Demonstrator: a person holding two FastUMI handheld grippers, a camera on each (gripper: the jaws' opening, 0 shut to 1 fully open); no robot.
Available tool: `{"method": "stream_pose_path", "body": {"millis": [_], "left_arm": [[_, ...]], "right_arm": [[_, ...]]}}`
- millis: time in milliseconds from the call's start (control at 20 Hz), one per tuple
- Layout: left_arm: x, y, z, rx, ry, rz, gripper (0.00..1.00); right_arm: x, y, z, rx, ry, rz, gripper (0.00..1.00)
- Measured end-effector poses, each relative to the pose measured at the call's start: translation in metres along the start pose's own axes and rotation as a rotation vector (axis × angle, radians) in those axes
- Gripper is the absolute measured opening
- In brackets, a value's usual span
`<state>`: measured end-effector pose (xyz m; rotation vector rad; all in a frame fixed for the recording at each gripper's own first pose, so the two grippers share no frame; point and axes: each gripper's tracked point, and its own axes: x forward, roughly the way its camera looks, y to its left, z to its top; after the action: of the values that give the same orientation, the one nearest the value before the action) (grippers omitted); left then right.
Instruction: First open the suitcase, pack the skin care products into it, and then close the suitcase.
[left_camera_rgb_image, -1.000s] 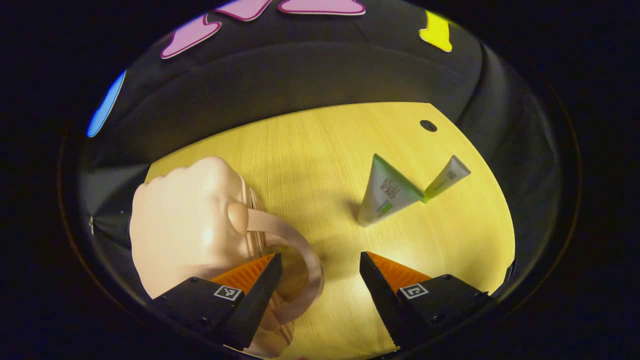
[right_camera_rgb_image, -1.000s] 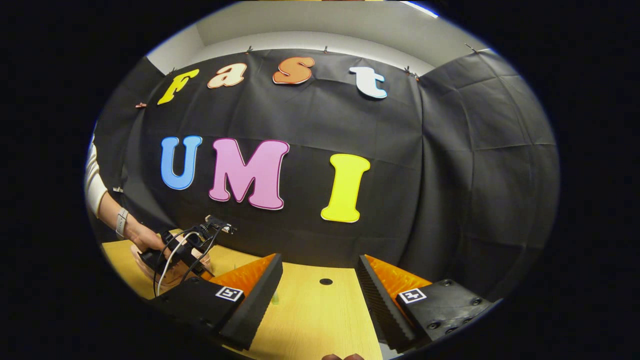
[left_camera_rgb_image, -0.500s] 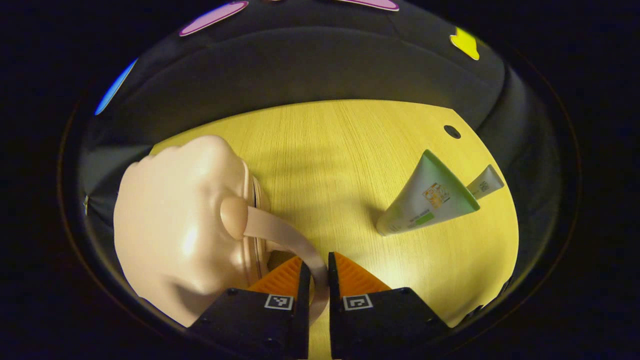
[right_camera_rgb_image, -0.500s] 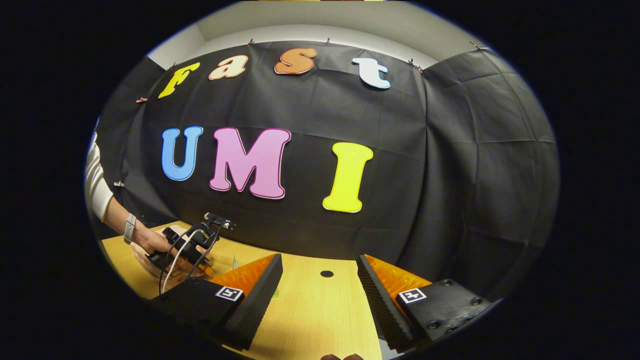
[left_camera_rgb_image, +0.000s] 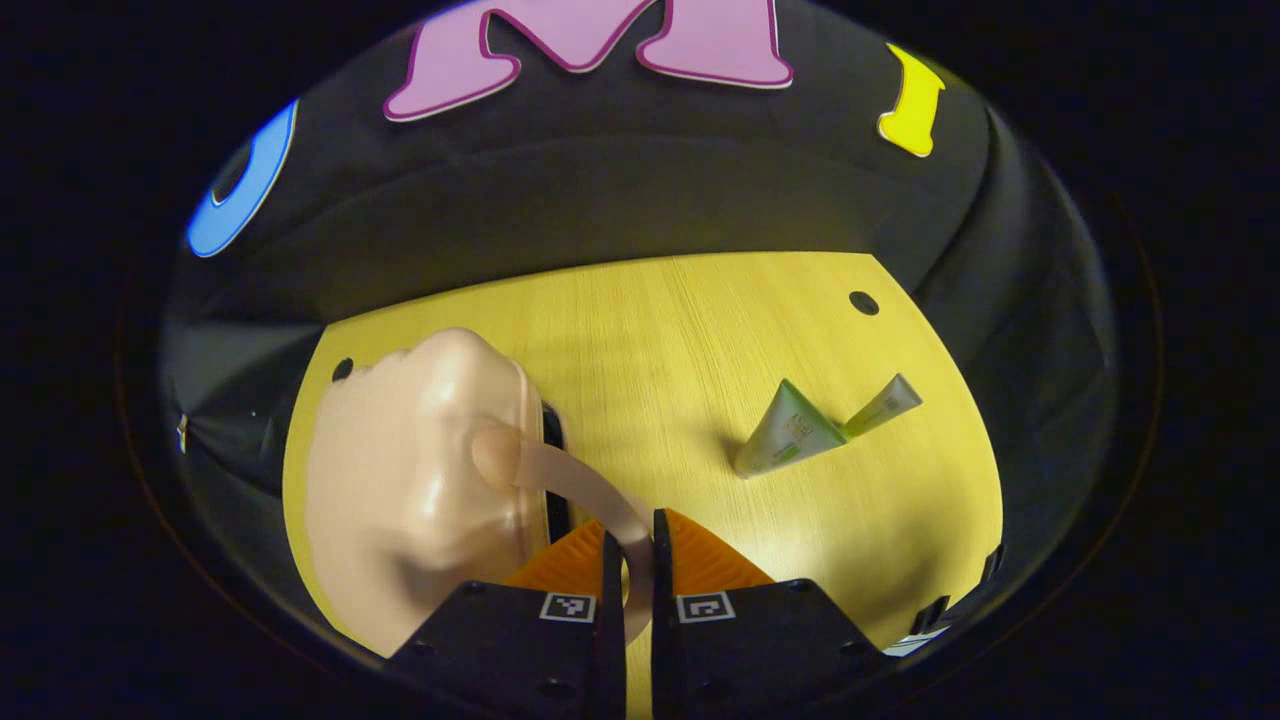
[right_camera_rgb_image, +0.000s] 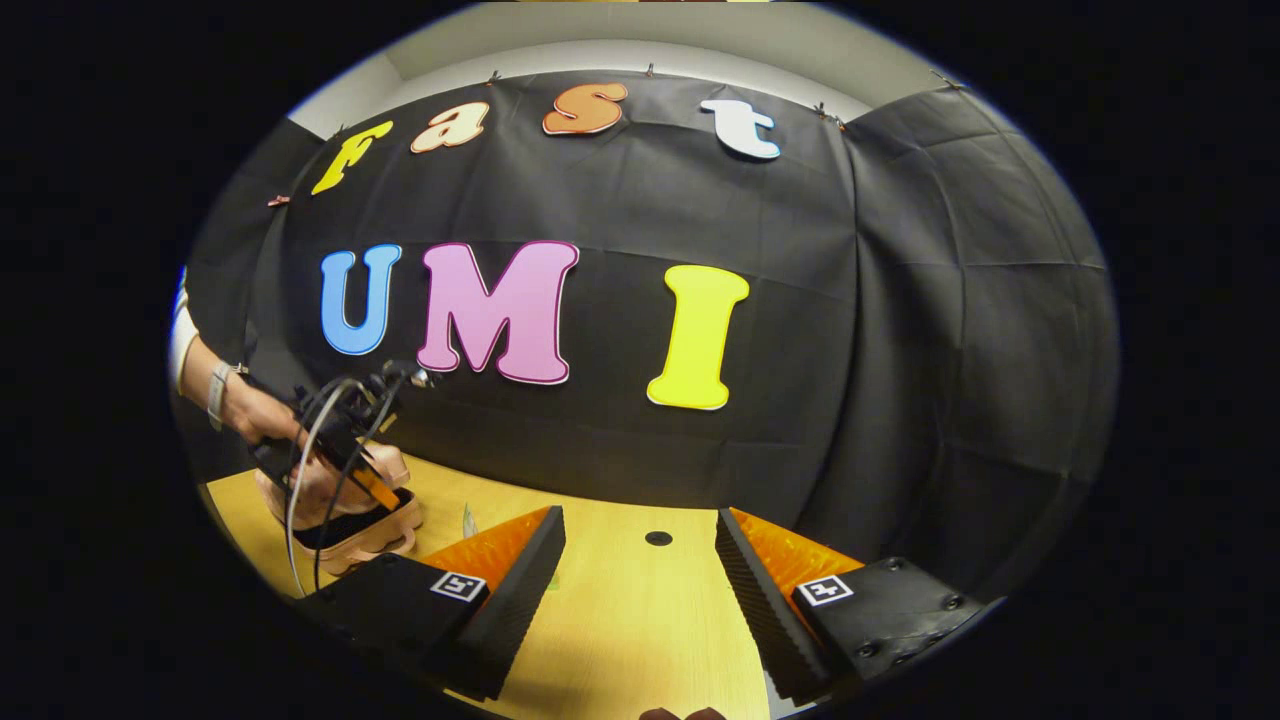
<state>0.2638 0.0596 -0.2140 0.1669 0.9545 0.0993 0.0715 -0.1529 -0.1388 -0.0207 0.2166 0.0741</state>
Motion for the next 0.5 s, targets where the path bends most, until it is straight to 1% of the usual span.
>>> {"method": "stream_pose_path", "body": {"millis": [100,150,250,350,400,500], "left_arm": [[-0.035,0.025,0.017,0.018,-0.046,0.003,0.15],[-0.057,0.045,0.028,0.003,-0.083,0.008,0.15],[-0.088,0.085,0.044,-0.062,-0.14,0.016,0.15],[-0.115,0.141,0.047,-0.11,-0.186,0.016,0.15],[-0.124,0.169,0.046,-0.114,-0.208,0.037,0.14],[-0.135,0.23,0.042,-0.102,-0.254,0.112,0.15]], "right_arm": [[0.004,0.004,0.01,-0.002,-0.03,-0.001,0.96],[0.006,0.01,0.013,0.002,-0.035,0.001,0.96],[0.01,0.022,0.015,0.0,-0.025,-0.002,0.96],[0.012,0.041,0.027,-0.014,-0.038,-0.011,0.96],[0.013,0.051,0.034,-0.013,-0.046,-0.015,0.96],[0.016,0.076,0.042,0.008,-0.05,-0.024,0.96]]}}
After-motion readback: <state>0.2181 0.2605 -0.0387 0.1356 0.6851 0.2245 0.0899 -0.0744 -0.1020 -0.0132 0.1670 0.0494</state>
